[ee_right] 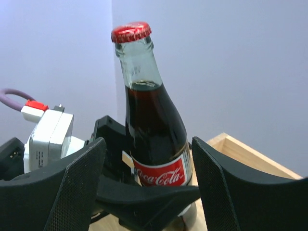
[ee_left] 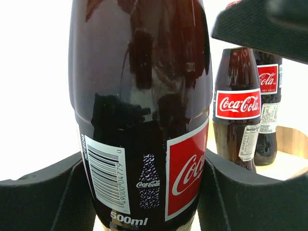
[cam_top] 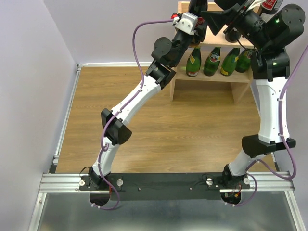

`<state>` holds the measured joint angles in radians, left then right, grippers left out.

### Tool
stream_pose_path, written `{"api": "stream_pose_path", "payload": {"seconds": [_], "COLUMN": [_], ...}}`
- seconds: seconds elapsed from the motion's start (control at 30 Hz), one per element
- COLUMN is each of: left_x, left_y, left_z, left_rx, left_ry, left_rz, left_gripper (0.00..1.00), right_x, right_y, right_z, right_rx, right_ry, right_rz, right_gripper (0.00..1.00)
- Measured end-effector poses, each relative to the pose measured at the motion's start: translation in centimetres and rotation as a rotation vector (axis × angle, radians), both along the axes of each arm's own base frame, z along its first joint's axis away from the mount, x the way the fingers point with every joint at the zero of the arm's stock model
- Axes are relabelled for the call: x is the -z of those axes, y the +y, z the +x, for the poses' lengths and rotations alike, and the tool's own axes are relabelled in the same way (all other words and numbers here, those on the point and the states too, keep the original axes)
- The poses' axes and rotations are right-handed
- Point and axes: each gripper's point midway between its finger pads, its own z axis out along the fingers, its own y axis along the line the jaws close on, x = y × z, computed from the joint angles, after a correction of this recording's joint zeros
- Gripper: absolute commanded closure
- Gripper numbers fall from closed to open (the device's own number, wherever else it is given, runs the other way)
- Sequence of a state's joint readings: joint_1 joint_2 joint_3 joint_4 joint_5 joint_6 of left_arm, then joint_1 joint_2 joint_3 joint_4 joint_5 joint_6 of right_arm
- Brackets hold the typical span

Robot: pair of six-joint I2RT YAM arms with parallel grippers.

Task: Place and organize the beverage onto the shelf
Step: Adjust the drink.

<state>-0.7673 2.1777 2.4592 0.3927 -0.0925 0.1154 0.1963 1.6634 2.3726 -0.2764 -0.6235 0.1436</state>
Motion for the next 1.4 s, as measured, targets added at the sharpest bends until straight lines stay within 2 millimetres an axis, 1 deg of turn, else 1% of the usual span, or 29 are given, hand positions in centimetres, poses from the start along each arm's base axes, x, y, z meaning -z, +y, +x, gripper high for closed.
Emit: {"api": "stream_pose_path", "payload": {"seconds": [0.07,0.17,0.33,0.4,0.57,0.67,0.7,0.8,0.87,1.03,1.1,1.17,1.2,1.33,1.4], "left_x": [0.0,0.0,0.0,0.0,-0.1,-0.1,-0.1,-0.2,-0.2,-0.2,-0.2,-0.2,-0.2,-0.3,-0.3], "left_y": [0.0,-0.1,-0.4,-0.3,-0.5,-0.4,-0.4,-0.4,-0.4,-0.5,-0.5,-0.5,-0.5,-0.5,-0.5], "left_z": [0.0,-0.1,-0.1,-0.1,-0.1,-0.1,-0.1,-0.1,-0.1,0.0,0.0,0.0,0.0,0.0,0.0], "left_rx": [0.002,0.009,0.021,0.026,0.038,0.040,0.041,0.046,0.049,0.055,0.056,0.058,0.060,0.061,0.062], "left_ry": [-0.002,-0.007,-0.015,-0.018,-0.027,-0.026,-0.027,-0.030,-0.032,-0.041,-0.043,-0.045,-0.047,-0.052,-0.053], "left_rz": [-0.001,0.001,0.007,0.002,-0.004,-0.009,-0.010,-0.013,-0.016,-0.021,-0.022,-0.024,-0.025,-0.032,-0.035], "left_gripper": [1.00,1.00,1.00,1.00,1.00,1.00,1.00,1.00,1.00,1.00,1.00,1.00,1.00,1.00,0.94], "right_x": [-0.2,0.1,1.0,1.3,1.2,1.2,1.2,1.1,1.1,1.0,1.0,1.0,0.9,0.9,0.9], "right_y": [0.3,0.8,1.4,1.7,1.8,1.9,2.0,2.0,2.0,2.2,2.3,2.4,2.5,2.5,2.4], "right_z": [0.2,0.9,2.7,3.1,3.2,3.3,3.4,3.6,3.9,4.3,4.2,4.2,4.2,4.2,4.3], "right_rx": [-0.020,-0.045,-0.068,-0.084,-0.090,-0.094,-0.095,-0.097,-0.094,-0.102,-0.107,-0.109,-0.112,-0.107,-0.103], "right_ry": [-0.005,0.007,0.039,0.052,0.048,0.046,0.045,0.043,0.035,0.026,0.025,0.023,0.024,0.021,0.020], "right_rz": [0.006,0.016,0.027,0.032,0.034,0.035,0.035,0.038,0.040,0.044,0.044,0.045,0.046,0.047,0.048], "right_gripper": [0.23,0.23,0.30,0.32,0.32,0.26,0.21,0.17,0.17,0.24,0.30,0.31,0.33,0.33,0.34]}}
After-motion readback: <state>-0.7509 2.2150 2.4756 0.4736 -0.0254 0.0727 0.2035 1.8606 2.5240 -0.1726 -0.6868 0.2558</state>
